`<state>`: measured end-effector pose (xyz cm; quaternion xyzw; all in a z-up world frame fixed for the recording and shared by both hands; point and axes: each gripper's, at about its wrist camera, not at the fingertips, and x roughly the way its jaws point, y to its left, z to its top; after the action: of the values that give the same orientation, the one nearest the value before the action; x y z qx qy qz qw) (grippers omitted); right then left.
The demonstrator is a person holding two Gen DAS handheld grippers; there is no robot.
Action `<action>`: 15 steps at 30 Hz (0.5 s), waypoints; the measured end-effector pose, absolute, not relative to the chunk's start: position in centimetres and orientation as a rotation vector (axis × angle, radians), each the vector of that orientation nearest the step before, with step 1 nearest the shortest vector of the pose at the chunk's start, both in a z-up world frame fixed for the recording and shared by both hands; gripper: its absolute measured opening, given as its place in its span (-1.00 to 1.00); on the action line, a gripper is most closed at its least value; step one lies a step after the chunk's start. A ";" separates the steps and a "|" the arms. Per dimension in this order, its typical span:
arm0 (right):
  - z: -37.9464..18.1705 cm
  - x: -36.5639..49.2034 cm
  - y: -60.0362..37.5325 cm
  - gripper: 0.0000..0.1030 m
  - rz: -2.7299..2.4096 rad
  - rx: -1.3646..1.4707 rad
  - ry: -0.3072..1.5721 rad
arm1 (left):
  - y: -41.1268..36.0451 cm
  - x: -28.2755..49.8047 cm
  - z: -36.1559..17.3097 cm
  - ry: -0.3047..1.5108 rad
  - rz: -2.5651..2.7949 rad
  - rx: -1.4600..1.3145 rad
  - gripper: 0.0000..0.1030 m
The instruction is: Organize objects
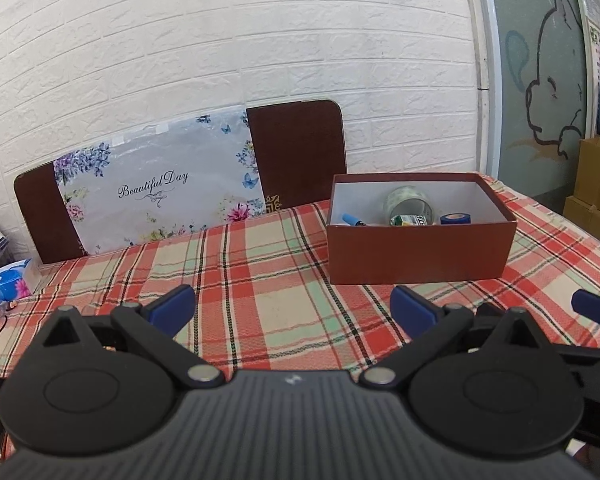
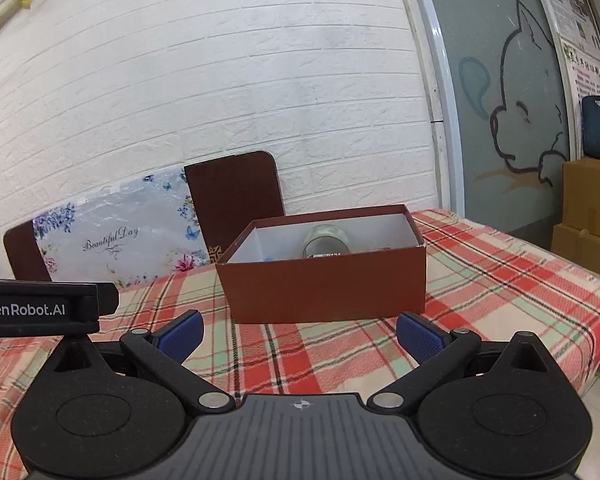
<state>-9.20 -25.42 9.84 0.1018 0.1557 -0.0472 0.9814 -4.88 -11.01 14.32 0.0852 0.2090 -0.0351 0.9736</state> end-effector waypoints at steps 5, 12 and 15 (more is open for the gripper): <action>8.5 -6.3 -26.1 0.97 -0.140 0.231 0.388 | -12.5 -1.9 13.3 0.451 -0.097 0.223 1.00; 6.4 -3.1 -26.9 0.97 -0.184 0.261 0.472 | -13.5 2.0 11.4 0.526 -0.109 0.243 1.00; 5.8 -2.0 -27.1 0.97 -0.196 0.265 0.491 | -13.7 3.4 11.0 0.543 -0.121 0.245 1.00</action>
<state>-2.00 -27.07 5.82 0.1304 0.2421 -0.0966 0.9566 3.43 -13.68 11.02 0.1208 0.2673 -0.0597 0.9541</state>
